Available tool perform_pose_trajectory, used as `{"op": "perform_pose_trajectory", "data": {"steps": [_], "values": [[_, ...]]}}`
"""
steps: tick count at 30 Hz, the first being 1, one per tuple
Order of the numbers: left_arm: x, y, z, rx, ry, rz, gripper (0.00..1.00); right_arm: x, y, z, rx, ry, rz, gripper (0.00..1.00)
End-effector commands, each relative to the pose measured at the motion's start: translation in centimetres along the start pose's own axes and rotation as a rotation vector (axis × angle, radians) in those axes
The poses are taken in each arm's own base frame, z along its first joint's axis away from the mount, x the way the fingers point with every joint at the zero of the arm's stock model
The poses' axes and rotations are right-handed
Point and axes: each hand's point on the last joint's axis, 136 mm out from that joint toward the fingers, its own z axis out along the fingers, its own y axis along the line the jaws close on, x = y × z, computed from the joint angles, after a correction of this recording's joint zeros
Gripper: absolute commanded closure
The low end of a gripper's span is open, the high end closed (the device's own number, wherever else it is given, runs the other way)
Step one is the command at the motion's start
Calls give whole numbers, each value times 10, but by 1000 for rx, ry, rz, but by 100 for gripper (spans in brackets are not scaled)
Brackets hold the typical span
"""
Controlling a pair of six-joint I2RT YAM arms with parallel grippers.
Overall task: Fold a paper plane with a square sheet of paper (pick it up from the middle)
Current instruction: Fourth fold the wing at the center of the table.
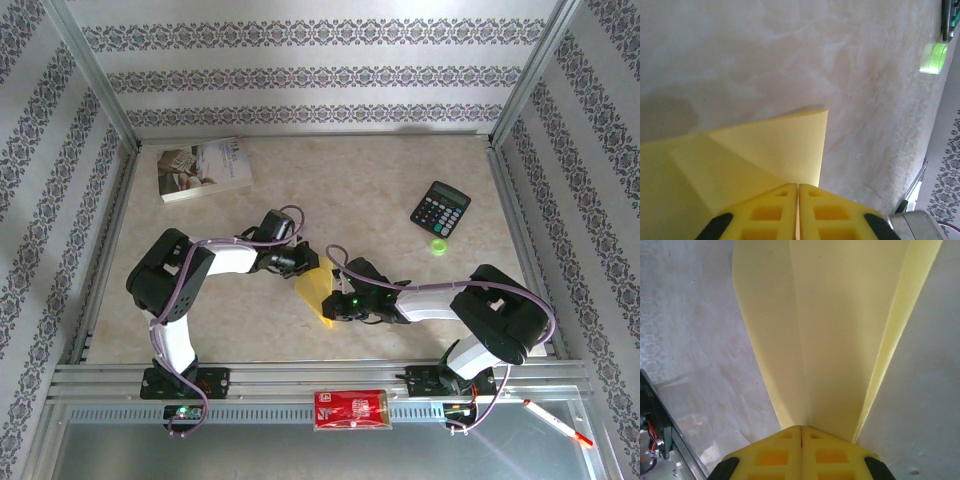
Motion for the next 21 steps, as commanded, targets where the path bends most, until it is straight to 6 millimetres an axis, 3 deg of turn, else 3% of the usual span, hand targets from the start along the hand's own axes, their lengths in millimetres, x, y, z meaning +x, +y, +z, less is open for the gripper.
{"op": "perform_pose_trajectory", "data": {"steps": [1, 6, 9, 15, 21], "values": [[4, 14, 5, -49, 20, 24, 94, 41, -47, -4, 176, 138, 47, 99], [14, 35, 14, -81, 44, 2, 98, 4, 1, -16, 29, 40, 4, 94], [16, 40, 16, -81, 45, -6, 98, -16, 17, -19, -20, -4, -8, 92], [20, 42, 17, -77, 56, -7, 98, -47, 21, -8, -31, -17, -27, 92], [21, 43, 17, -80, 58, -9, 98, -46, 6, 13, -14, 51, -2, 92]]}}
